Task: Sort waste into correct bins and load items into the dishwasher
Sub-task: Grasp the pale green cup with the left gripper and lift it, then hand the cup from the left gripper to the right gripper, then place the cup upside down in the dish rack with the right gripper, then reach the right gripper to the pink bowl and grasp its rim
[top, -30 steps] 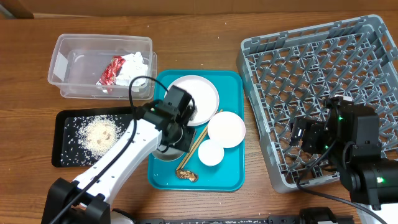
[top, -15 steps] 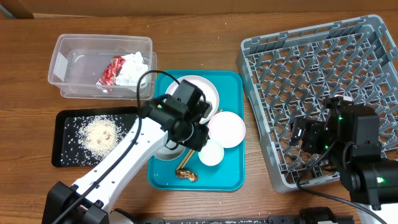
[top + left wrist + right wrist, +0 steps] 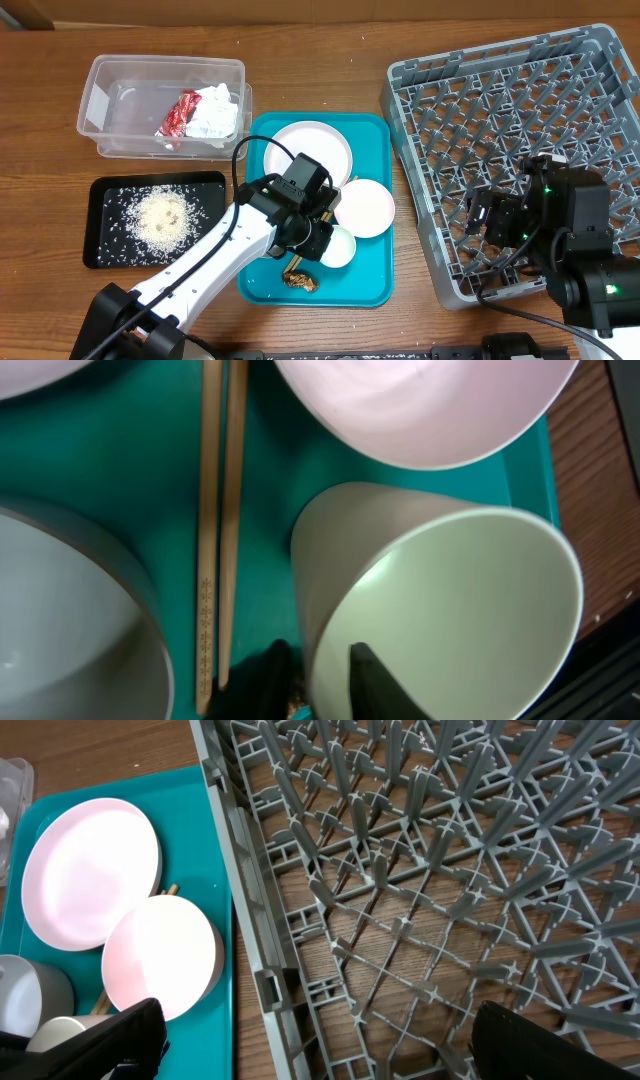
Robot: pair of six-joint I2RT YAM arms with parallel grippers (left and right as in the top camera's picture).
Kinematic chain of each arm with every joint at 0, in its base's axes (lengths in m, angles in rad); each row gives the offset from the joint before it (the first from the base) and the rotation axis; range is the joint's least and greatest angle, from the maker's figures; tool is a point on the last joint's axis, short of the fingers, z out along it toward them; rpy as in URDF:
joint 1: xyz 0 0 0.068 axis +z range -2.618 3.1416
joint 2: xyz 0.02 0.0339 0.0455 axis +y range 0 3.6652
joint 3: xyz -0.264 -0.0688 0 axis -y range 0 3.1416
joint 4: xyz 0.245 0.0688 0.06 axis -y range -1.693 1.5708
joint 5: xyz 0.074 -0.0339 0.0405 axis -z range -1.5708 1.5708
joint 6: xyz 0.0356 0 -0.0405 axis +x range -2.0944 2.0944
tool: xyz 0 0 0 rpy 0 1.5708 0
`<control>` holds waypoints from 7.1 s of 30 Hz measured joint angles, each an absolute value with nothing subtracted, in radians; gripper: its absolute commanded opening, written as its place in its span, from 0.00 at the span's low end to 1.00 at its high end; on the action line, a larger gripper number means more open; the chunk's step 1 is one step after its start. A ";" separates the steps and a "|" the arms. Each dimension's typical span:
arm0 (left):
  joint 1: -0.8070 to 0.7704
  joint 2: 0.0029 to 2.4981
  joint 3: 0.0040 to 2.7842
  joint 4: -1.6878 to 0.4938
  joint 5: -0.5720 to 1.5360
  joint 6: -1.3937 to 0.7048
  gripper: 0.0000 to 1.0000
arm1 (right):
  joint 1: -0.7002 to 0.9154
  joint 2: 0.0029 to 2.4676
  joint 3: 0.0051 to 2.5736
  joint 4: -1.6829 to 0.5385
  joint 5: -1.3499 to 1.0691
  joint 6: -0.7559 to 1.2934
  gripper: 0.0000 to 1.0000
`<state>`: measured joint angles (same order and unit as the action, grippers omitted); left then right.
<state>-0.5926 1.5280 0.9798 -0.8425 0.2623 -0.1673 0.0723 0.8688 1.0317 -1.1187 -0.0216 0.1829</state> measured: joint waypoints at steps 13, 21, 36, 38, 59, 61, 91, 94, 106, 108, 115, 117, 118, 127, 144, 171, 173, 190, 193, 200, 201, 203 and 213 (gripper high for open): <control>-0.542 1.528 0.984 -0.866 0.370 -0.170 0.04 | 0.073 0.869 1.032 -1.147 0.019 0.199 1.00; -0.291 1.499 1.086 -0.778 0.777 -0.132 0.04 | 0.072 0.916 1.032 -1.100 -0.008 0.265 1.00; -0.210 1.509 1.092 -0.477 1.198 -0.342 0.04 | 0.073 1.232 1.032 -0.906 -1.032 -0.118 1.00; -0.210 1.509 1.092 -0.477 1.211 -0.347 0.04 | 0.073 1.250 1.032 -0.863 -1.104 -0.134 1.00; -0.298 1.509 1.093 -0.339 1.287 -0.455 0.04 | 0.107 1.269 1.032 -0.768 -1.283 -0.157 0.87; -0.299 1.509 1.093 -0.339 1.287 -0.459 0.04 | 0.107 1.269 1.032 -0.760 -1.287 -0.157 0.83; -0.300 1.509 1.095 -0.506 1.098 -0.419 0.56 | 0.107 1.270 1.032 -0.781 -1.152 -0.091 0.23; -0.276 1.509 1.096 -0.599 0.985 -0.375 0.57 | 0.107 1.270 1.036 -0.847 -1.032 -0.064 0.22; -0.170 1.364 1.098 -0.830 0.557 -0.249 0.58 | 0.025 1.271 1.306 -1.160 -0.440 0.126 0.04; -0.170 1.339 1.098 -0.843 0.493 -0.239 0.58 | -0.031 1.271 1.349 -1.200 -0.362 0.159 0.04; -0.170 1.328 1.098 -0.854 0.369 -0.231 0.58 | -0.326 1.273 1.433 -1.304 -0.210 0.214 0.04; -0.170 1.328 1.098 -0.854 0.357 -0.231 0.59 | -0.375 1.278 1.434 -1.312 -0.183 0.223 0.04; -0.170 1.328 1.098 -0.855 0.351 -0.231 0.59 | -0.431 1.291 1.436 -1.328 -0.154 0.237 0.04; -0.170 1.328 1.098 -0.857 0.336 -0.231 0.59 | -0.700 1.483 1.437 -1.332 -0.035 0.276 0.04; -0.170 1.328 1.098 -0.861 0.336 -0.231 0.59 | -0.726 1.606 1.437 -1.309 -0.028 0.283 0.87; -0.170 1.328 1.098 -0.894 0.309 -0.231 0.66 | -0.421 1.609 1.437 -1.327 -0.527 0.019 0.80; -0.170 1.328 1.098 -0.908 0.292 -0.230 0.67 | -0.339 1.608 1.437 -1.324 -0.544 0.006 0.80; -0.170 1.328 1.098 -0.921 0.253 -0.228 0.69 | 0.435 1.599 1.380 -1.151 -0.193 0.342 0.80; -0.170 1.328 1.098 -0.921 0.250 -0.228 0.69 | 0.487 1.598 1.305 -1.077 -0.159 0.392 0.80; -0.170 1.328 1.098 -0.921 0.249 -0.228 0.69 | 0.538 1.598 1.081 -0.915 -0.040 0.500 0.71; -0.170 1.328 1.098 -0.921 0.249 -0.228 0.69 | 0.538 1.598 1.061 -0.900 -0.035 0.506 0.67; -0.170 1.328 1.098 -0.921 0.250 -0.229 0.69 | 0.538 1.598 1.018 -0.849 -0.022 0.518 0.61; -0.170 1.328 1.098 -0.921 0.249 -0.228 0.69 | 0.538 1.598 0.960 -0.786 -0.019 0.551 0.41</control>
<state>-0.1696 1.3277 1.0977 -0.9207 0.2493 -0.2283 0.5385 1.5978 0.9596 -0.7864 -0.0189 0.5510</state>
